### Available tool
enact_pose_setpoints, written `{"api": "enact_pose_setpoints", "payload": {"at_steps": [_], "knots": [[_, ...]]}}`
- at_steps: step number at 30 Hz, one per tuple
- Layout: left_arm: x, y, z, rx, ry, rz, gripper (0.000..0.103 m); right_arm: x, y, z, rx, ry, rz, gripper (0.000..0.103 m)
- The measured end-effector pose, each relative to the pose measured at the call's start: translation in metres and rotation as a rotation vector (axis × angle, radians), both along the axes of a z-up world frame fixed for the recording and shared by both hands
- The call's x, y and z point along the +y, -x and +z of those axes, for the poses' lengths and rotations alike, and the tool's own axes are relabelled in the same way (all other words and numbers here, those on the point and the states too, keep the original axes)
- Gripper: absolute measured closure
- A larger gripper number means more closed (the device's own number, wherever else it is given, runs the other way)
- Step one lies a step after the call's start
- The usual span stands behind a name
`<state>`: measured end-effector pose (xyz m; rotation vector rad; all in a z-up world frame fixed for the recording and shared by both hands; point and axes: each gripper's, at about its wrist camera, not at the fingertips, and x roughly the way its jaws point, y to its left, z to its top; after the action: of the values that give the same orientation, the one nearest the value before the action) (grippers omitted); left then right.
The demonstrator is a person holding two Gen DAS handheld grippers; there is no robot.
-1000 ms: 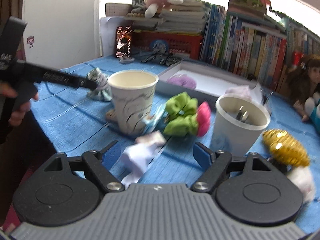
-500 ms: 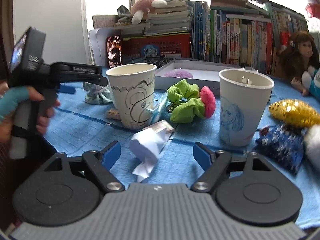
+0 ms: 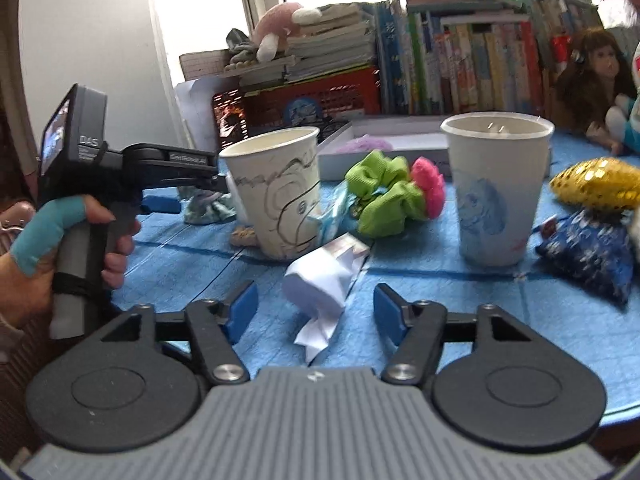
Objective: Organize soft objects
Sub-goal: 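Grasp the pale green cloth bundle with the left gripper while the right grasps the white paper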
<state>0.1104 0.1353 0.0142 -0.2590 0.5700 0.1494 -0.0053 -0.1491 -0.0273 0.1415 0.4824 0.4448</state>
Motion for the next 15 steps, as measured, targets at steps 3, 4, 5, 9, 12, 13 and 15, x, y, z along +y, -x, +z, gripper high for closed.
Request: {"api": "enact_pose_setpoints", "payload": {"at_steps": [3, 4, 5, 9, 12, 13, 15], "knots": [[0.0012, -0.003, -0.0013, 0.004, 0.004, 0.01, 0.037, 0.002, 0.0014, 0.0001, -0.013, 0.009, -0.006, 0.041], [0.0014, -0.0037, -0.0014, 0.003, 0.003, 0.013, 0.038, 0.0022, 0.0011, 0.0008, -0.015, 0.008, -0.009, 0.042], [0.0011, -0.0046, -0.0016, 0.002, 0.001, 0.015, 0.039, 0.0018, 0.0004, 0.0012, -0.013, 0.005, -0.012, 0.045], [0.001, -0.0076, -0.0026, 0.022, -0.003, 0.014, 0.064, 0.0005, -0.0011, 0.001, 0.005, 0.002, -0.025, 0.063], [-0.0022, -0.0056, -0.0007, 0.021, -0.029, 0.027, 0.07, -0.0015, -0.0014, 0.002, 0.002, -0.006, -0.021, 0.065], [-0.0039, -0.0043, 0.0009, 0.016, -0.045, 0.028, 0.07, -0.0018, -0.001, 0.0027, -0.002, -0.005, -0.022, 0.065], [-0.006, -0.0012, 0.0042, 0.003, -0.065, 0.025, 0.07, -0.0029, -0.001, 0.005, -0.013, 0.003, -0.024, 0.065]]}}
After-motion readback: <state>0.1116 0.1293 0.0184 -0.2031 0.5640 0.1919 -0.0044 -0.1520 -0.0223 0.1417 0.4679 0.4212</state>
